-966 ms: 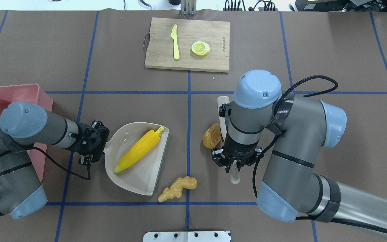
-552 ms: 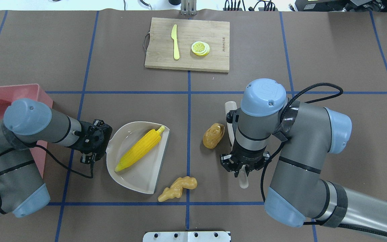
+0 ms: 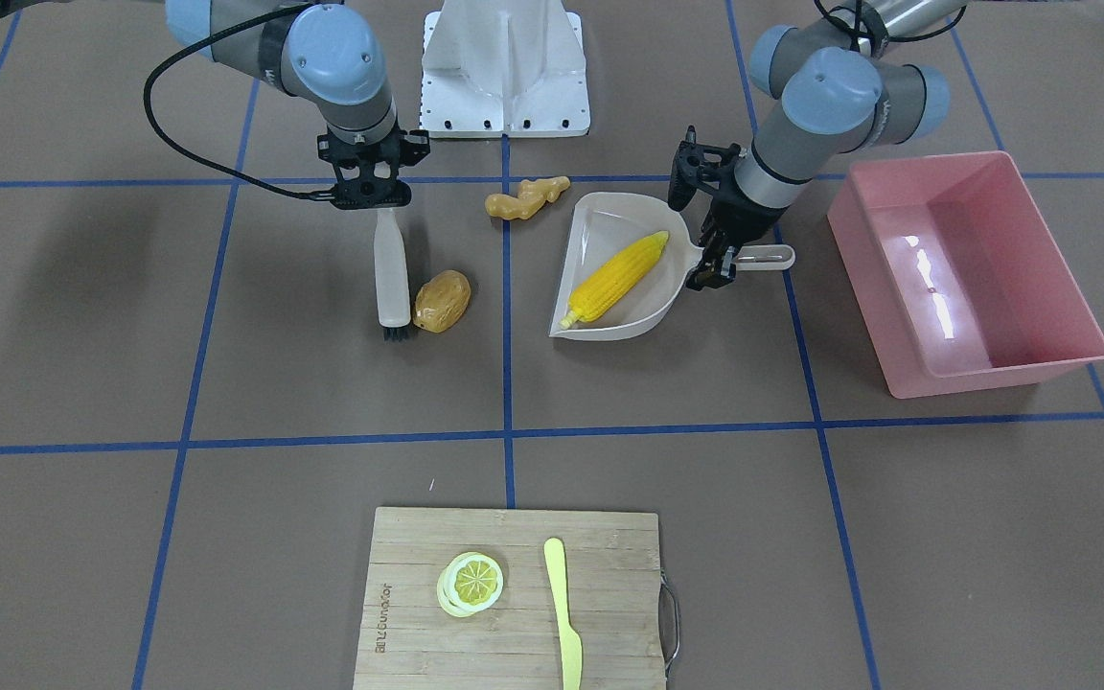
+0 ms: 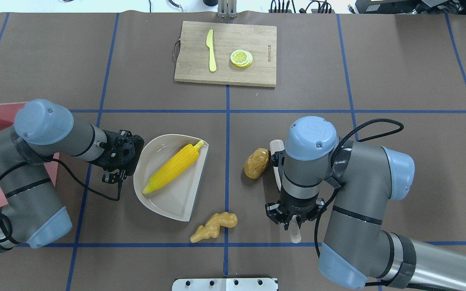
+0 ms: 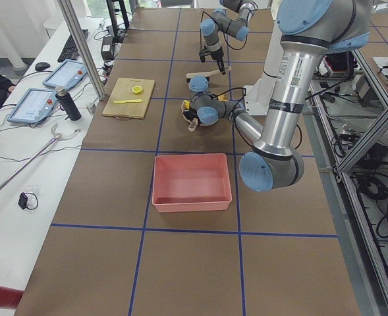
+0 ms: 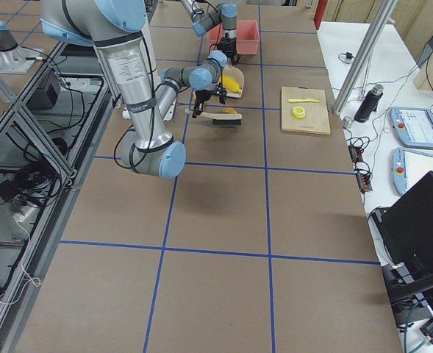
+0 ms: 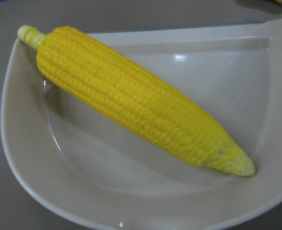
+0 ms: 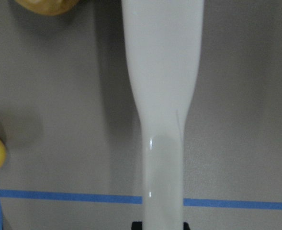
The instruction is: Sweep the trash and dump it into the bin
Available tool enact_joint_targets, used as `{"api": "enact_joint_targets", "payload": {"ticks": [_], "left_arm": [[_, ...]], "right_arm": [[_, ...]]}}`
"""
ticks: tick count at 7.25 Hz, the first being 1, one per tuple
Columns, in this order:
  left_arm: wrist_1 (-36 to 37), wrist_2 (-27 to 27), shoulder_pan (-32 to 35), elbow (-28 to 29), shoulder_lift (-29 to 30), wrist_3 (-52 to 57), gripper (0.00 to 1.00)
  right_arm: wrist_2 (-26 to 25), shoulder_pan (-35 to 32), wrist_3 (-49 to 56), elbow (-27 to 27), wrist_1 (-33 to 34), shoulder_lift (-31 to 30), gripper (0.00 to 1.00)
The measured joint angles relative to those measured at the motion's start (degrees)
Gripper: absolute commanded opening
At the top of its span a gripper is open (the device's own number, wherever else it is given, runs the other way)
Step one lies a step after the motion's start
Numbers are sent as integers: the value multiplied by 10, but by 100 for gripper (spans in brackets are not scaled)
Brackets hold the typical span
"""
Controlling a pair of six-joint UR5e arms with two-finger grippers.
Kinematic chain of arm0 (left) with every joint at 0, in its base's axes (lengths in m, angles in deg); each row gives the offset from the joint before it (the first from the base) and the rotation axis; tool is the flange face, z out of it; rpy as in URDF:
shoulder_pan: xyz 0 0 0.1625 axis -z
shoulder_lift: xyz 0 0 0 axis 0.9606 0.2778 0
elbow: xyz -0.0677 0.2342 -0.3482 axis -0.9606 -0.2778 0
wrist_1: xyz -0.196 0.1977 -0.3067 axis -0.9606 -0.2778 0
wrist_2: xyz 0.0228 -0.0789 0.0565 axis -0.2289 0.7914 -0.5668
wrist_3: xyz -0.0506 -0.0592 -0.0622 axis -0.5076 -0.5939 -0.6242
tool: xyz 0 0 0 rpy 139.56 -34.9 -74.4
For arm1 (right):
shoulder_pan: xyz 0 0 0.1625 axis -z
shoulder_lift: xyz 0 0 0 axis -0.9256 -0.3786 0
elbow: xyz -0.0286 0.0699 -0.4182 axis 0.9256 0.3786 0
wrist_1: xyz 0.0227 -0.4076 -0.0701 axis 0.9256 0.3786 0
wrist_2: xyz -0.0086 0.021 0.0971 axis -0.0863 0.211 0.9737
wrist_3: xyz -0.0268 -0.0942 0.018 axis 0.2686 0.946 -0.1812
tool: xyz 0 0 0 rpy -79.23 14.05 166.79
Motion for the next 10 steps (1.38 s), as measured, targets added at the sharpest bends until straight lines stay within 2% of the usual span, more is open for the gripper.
{"api": "enact_joint_targets", "payload": {"ticks": [3,5,10], "left_arm": [[35,1,22,32,48,31,0],[40,3,29,60,77,36,0],[39,7,29,76,89,36,0]], "right_arm": [[-1,17,-6,8,-2,14,0],[-1,25,-12,36,-5,52,0],[9,30,-85,115,-94,120,0]]}}
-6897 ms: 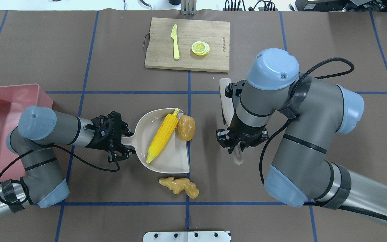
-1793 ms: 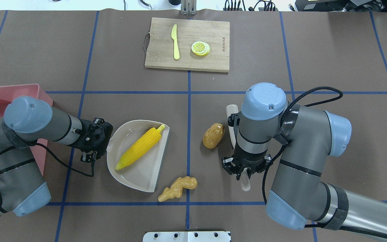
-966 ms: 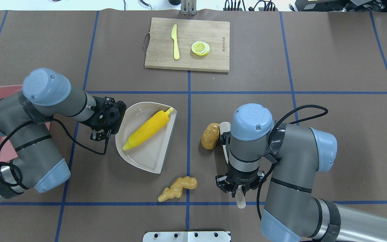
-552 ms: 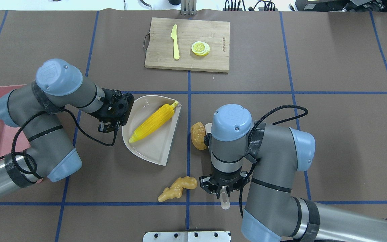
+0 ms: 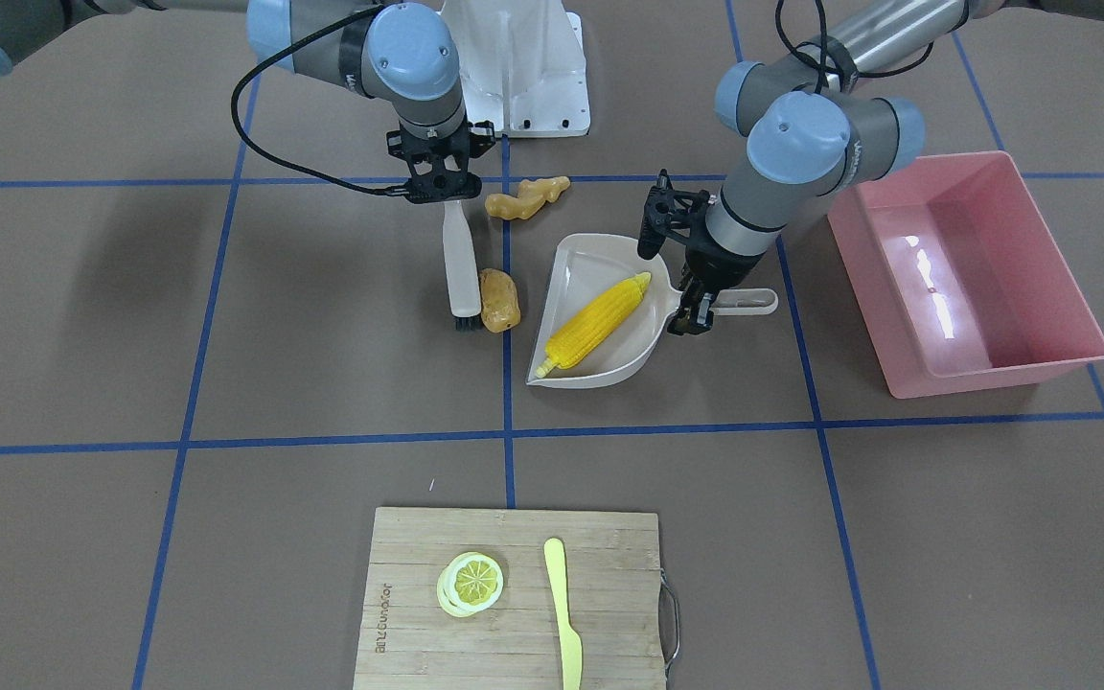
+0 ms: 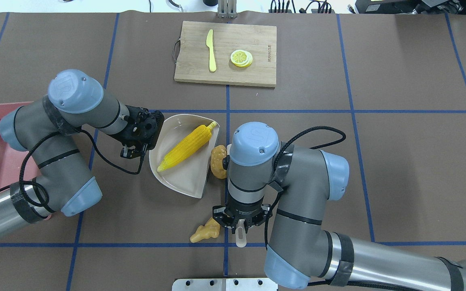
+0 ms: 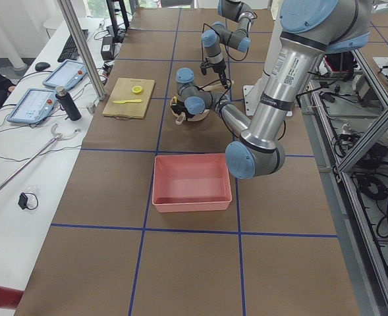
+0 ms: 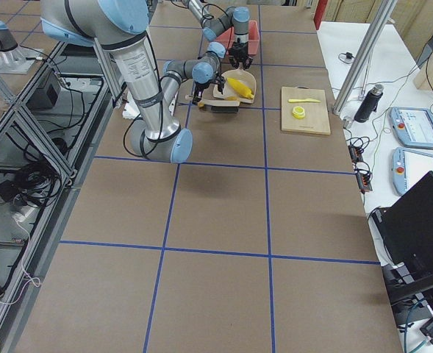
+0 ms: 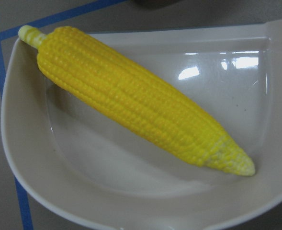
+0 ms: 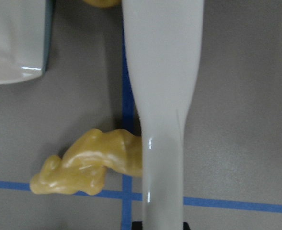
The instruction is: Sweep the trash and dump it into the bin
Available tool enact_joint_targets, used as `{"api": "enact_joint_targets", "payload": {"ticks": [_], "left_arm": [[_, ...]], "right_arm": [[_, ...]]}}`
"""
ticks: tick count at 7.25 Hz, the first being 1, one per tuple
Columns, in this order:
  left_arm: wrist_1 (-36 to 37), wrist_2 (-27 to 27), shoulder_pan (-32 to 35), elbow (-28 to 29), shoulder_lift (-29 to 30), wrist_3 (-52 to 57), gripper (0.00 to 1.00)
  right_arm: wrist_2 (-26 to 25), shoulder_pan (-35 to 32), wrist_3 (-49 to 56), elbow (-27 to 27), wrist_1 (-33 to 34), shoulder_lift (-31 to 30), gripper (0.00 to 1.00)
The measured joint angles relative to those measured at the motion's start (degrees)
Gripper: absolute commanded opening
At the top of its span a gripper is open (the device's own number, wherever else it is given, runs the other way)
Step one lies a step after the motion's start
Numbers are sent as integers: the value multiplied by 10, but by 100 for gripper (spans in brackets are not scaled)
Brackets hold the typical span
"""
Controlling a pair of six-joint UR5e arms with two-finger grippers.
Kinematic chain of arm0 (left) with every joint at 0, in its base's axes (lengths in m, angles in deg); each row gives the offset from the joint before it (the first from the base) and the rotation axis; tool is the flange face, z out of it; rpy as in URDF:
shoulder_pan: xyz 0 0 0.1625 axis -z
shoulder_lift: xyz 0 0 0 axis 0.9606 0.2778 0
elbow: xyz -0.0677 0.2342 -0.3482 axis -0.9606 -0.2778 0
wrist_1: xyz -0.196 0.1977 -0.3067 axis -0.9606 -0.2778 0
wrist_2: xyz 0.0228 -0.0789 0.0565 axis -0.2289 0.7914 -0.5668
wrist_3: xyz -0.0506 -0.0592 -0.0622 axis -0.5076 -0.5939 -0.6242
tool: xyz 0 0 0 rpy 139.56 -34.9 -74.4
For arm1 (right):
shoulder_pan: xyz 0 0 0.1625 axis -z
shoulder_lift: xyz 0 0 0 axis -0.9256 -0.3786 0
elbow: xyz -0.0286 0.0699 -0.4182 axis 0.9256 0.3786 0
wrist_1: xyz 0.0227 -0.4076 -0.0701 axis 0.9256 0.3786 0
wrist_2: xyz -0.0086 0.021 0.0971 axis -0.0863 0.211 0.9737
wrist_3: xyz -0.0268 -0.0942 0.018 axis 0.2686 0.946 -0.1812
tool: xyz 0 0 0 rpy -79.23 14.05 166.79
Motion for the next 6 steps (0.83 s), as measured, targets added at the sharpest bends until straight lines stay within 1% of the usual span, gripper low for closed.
{"api": "enact_joint_targets", "payload": {"ticks": [3,6], "left_arm": [[-2,0,-1,1,-2,0,0],[-10,1,-1,3,-5,1,0]], "right_arm": [[4,2,-42,34,-6,55,0],[9,3,-63,97,-6,123,0]]}}
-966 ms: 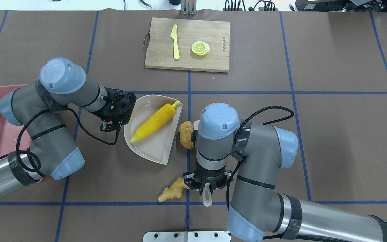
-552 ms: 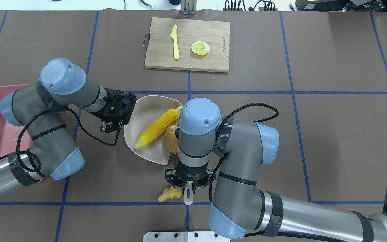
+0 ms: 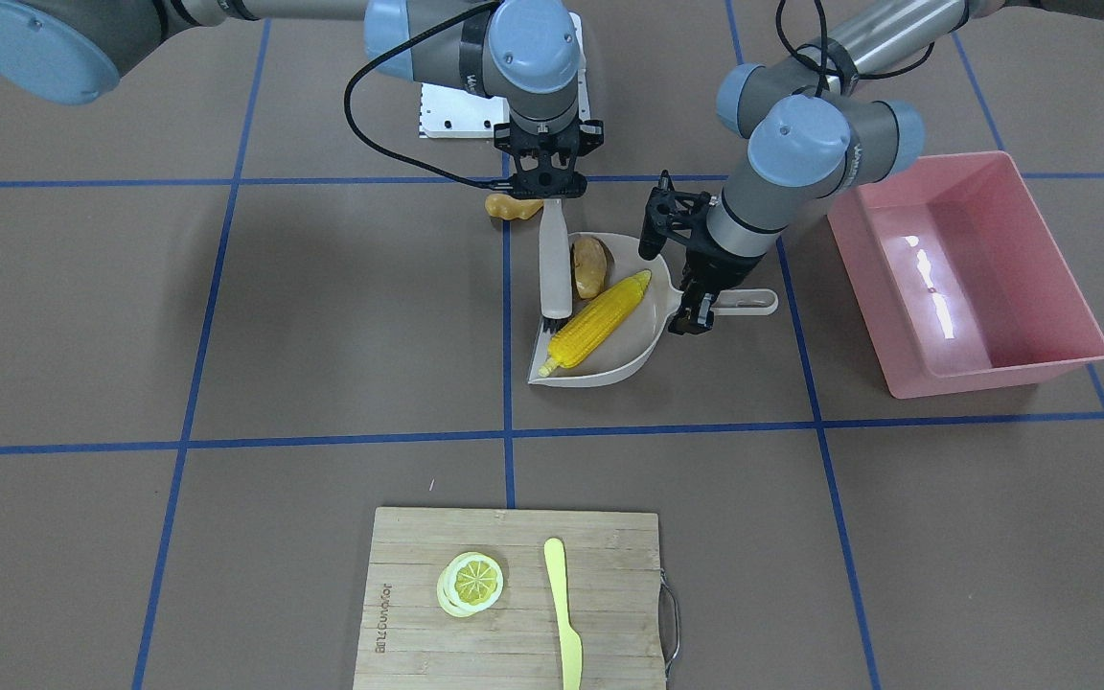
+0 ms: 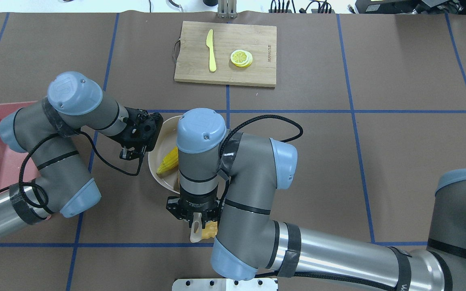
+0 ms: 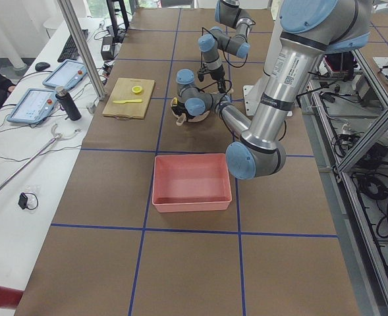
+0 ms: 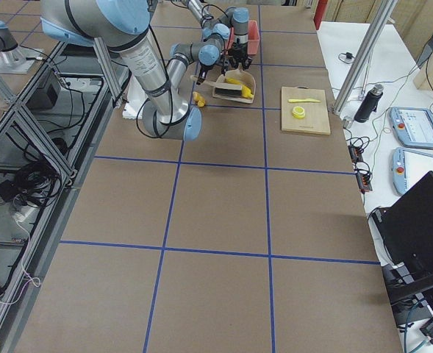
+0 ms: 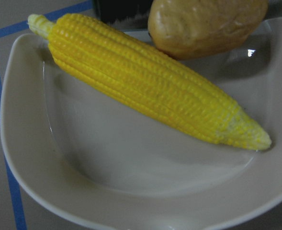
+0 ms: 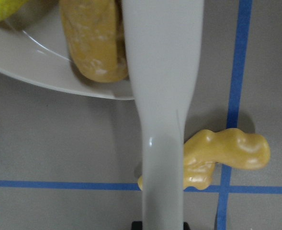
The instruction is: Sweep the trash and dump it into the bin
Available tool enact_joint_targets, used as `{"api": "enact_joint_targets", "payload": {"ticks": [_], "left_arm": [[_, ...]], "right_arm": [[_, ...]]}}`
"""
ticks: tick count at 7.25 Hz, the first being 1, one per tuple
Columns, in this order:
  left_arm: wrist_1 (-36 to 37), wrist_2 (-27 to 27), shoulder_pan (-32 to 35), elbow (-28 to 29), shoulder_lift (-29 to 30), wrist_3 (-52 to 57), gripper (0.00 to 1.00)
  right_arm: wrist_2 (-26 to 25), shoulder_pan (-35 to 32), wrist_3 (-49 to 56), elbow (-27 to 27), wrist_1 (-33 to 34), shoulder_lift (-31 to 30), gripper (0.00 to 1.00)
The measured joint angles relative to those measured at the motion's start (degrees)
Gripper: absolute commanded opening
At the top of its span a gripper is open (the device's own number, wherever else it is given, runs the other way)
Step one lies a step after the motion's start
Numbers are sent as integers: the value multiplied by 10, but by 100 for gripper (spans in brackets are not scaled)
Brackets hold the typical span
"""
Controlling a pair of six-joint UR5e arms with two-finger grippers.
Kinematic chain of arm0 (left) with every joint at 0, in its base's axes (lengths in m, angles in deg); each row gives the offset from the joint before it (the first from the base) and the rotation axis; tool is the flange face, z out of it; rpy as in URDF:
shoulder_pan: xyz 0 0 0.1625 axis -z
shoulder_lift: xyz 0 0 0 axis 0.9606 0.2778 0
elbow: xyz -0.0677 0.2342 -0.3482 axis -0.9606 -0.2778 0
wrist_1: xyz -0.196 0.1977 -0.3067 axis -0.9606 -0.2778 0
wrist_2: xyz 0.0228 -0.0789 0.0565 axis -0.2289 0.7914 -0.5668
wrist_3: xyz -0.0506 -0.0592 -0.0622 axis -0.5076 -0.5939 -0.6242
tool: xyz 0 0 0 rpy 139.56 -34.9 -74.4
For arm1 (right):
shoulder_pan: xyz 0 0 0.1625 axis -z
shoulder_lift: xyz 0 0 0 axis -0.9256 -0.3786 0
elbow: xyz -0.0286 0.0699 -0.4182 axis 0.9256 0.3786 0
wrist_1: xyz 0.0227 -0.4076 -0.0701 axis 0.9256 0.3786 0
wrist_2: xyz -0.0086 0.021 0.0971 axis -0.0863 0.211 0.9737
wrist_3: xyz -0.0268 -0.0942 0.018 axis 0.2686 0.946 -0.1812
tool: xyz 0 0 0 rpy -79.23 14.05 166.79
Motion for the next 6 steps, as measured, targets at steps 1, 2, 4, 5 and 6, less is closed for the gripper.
{"api": "enact_joint_targets", "payload": {"ticks": [1,2,4,5,6], "left_arm": [[-10,0,1,1,-2,0,0],[-18,2,2,1,-5,0,0],[-34,12,2,3,-13,-3,0],[-40,14,2,6,-15,-4,0],[-47,15,2,10,-15,-5,0]], "right_arm": [[3,0,-8,9,0,14,0],[6,0,-16,17,0,27,0],[12,0,-29,51,-1,65,0],[28,-3,-35,67,0,82,0],[49,-10,-38,72,2,91,0]]}}
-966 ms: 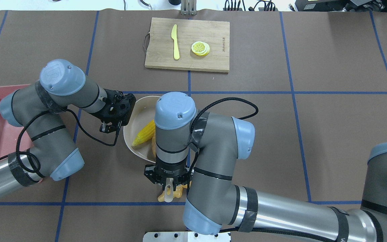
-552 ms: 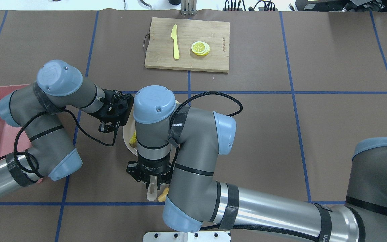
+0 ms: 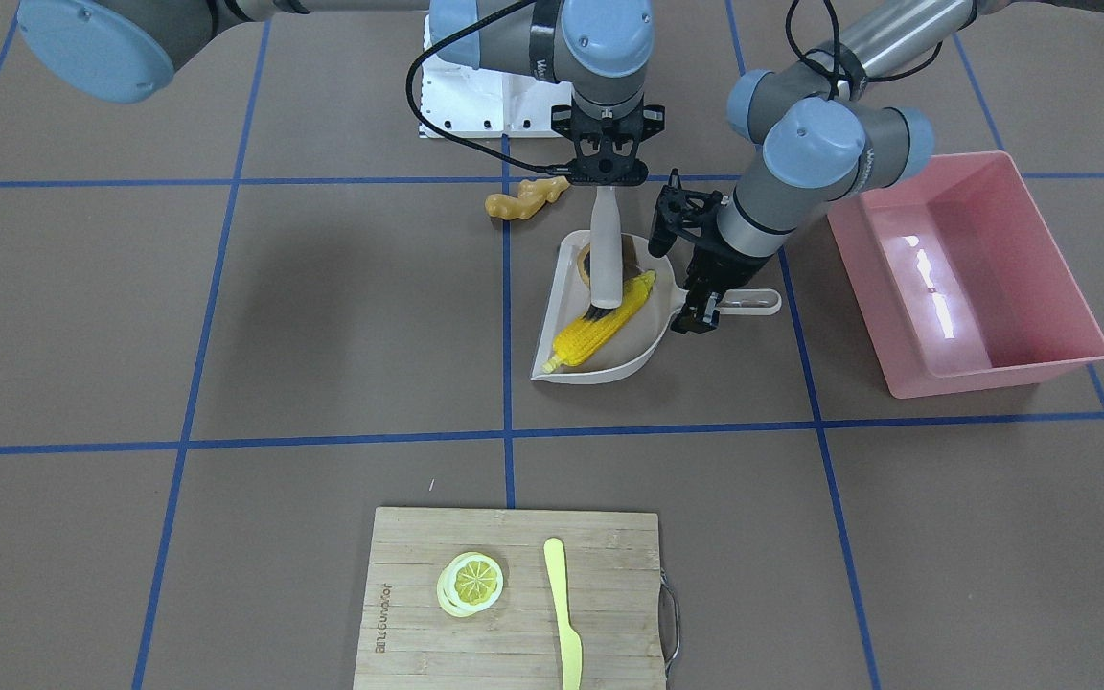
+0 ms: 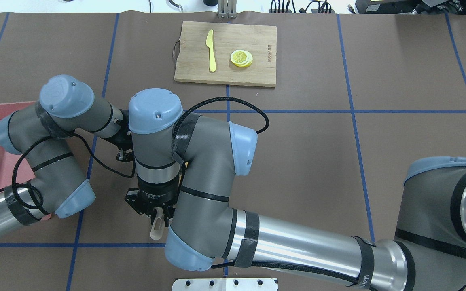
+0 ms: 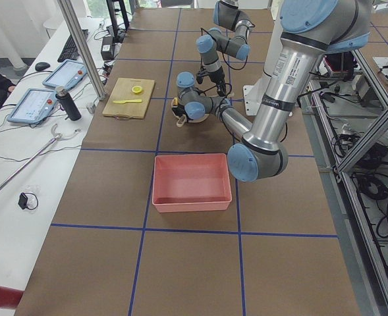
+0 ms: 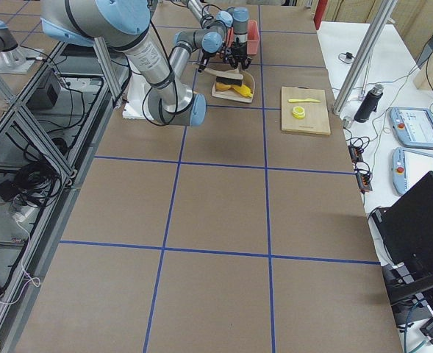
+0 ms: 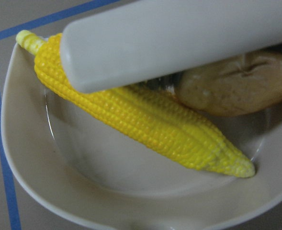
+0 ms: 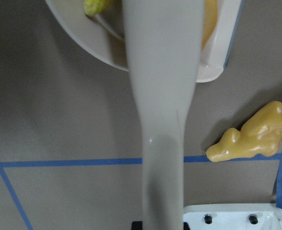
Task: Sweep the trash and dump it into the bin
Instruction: 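Push the brush along the dustpan lip with the right gripper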
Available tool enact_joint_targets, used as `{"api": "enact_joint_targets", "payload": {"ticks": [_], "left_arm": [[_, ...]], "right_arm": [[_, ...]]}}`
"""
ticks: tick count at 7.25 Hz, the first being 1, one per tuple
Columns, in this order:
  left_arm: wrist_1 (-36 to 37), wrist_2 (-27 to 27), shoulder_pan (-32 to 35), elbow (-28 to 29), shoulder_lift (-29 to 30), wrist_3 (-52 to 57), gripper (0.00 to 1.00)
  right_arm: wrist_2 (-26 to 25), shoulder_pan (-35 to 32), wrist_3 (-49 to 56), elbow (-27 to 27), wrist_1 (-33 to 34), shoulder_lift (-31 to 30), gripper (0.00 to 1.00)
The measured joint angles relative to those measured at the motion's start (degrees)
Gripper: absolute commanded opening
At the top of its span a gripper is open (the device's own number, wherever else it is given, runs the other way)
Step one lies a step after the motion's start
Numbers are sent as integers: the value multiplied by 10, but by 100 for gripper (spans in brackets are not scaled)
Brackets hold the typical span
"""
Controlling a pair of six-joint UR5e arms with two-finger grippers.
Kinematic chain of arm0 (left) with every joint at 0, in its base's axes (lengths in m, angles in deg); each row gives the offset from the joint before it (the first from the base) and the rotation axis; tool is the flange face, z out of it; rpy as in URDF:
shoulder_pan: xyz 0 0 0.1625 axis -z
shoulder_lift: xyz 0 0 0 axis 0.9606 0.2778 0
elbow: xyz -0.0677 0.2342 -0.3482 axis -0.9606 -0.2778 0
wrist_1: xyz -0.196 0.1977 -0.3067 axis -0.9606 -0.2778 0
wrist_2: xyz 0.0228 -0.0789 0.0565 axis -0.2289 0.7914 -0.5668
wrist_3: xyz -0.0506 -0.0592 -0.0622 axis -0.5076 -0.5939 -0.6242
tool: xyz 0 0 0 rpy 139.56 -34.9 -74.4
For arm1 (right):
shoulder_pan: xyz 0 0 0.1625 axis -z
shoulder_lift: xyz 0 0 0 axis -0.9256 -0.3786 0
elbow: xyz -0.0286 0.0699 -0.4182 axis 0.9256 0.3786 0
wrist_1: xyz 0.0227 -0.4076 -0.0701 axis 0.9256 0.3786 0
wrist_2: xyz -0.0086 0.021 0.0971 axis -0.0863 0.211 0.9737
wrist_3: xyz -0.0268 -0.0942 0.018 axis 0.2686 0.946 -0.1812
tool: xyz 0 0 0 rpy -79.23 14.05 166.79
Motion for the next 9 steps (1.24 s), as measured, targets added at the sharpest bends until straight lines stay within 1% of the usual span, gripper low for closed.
{"api": "enact_joint_targets", "payload": {"ticks": [2,3,6,7,9], "left_arm": [[-13,1,0,6,-2,-1,0],[-20,1,0,8,-4,-1,0],[-39,17,1,11,-12,-5,0],[-41,21,2,11,-13,-6,0],[-47,34,3,11,-14,-15,0]], "right_arm": [[22,-10,-5,-4,10,5,0],[25,-12,-6,-21,32,3,0],[28,-13,-7,-105,122,-11,0],[28,-14,-7,-136,146,-31,0],[33,-16,-7,-193,168,-101,0]]}}
